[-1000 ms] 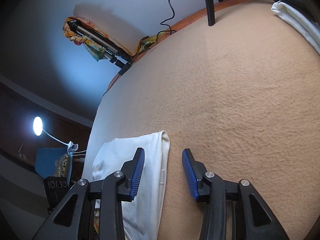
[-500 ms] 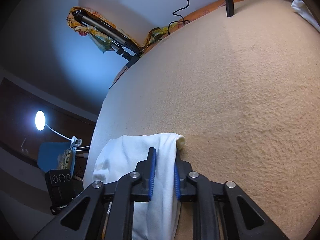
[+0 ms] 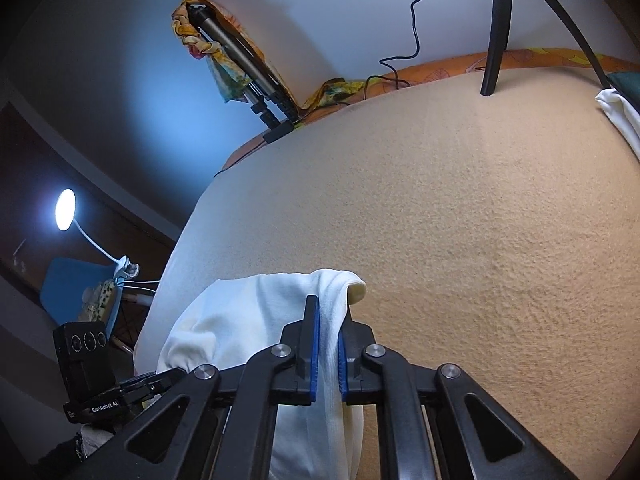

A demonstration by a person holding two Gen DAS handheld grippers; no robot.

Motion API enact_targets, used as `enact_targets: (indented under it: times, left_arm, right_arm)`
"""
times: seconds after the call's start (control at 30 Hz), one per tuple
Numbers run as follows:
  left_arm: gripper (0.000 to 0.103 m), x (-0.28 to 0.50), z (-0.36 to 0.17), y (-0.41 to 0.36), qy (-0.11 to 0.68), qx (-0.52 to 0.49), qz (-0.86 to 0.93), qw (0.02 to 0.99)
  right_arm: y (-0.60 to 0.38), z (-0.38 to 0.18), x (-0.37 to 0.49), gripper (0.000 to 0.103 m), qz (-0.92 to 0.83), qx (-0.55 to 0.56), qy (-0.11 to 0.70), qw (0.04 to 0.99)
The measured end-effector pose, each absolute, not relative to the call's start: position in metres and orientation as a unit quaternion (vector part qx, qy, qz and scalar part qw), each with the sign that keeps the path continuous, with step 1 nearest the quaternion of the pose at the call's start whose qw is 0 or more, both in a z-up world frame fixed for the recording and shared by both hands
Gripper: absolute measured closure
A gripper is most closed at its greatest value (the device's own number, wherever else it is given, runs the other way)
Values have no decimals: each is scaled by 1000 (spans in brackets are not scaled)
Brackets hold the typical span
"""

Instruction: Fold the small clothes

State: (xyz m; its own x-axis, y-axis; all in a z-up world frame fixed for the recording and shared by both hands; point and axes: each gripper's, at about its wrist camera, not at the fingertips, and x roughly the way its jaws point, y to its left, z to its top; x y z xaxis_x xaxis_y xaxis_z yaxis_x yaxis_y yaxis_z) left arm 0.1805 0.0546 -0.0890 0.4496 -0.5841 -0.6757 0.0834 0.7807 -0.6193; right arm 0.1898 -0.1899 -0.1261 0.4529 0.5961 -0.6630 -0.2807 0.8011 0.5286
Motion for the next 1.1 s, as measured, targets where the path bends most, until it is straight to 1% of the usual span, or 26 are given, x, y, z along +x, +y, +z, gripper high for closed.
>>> enact_targets:
  times: [0.07,0.13,0.17,0.2,0.3,0.47,0.53,0.6,0.63,0.7,0.8,0.9,1.1]
  left_arm:
    - [85,184,-92,61,494,-272,-194,802]
    - [83,184,-93,69,496,-283,-190,799]
    - [76,184,-93,73,496,-286,-185,799]
    - [65,184,-95,78,497,-293,-180,797]
    - [64,186,-104,86,494,-336,-202,776]
    - [64,192,-111,72,489,-337,-244,767]
    - [72,197,-111,65,490,-331,-247,768]
    - [88,200,-112,61,496,-322,-237,771]
    - [89,200,-113,62,498,-321,-234,771]
    - [91,198,-109,59,494,-307,-230,781]
    - [92,192,-96,52,480,-271,-227,803]
    - [92,186,-82,43,465,-240,-230,820]
    - [92,178,-61,24,442,-204,-243,839]
  right_arm:
    - [-193,-131,193,92,261,176,461,830]
    - [-202,-137,197,74,255,188,470,824]
    - [-207,-138,198,57,253,197,473,821]
    - [-214,-141,200,54,252,215,473,817]
    - [-229,-151,204,54,259,250,478,802]
    - [-225,-160,205,55,292,279,474,783]
    - [-215,-160,205,58,300,271,474,783]
    - [-204,-161,206,69,307,262,480,779]
    - [-198,-161,205,73,305,254,483,781]
    - [-191,-159,205,89,296,234,487,788]
    - [-190,-150,201,95,285,215,478,803]
    - [-188,-132,192,98,277,192,458,823]
    - [-194,-103,175,98,267,164,429,847]
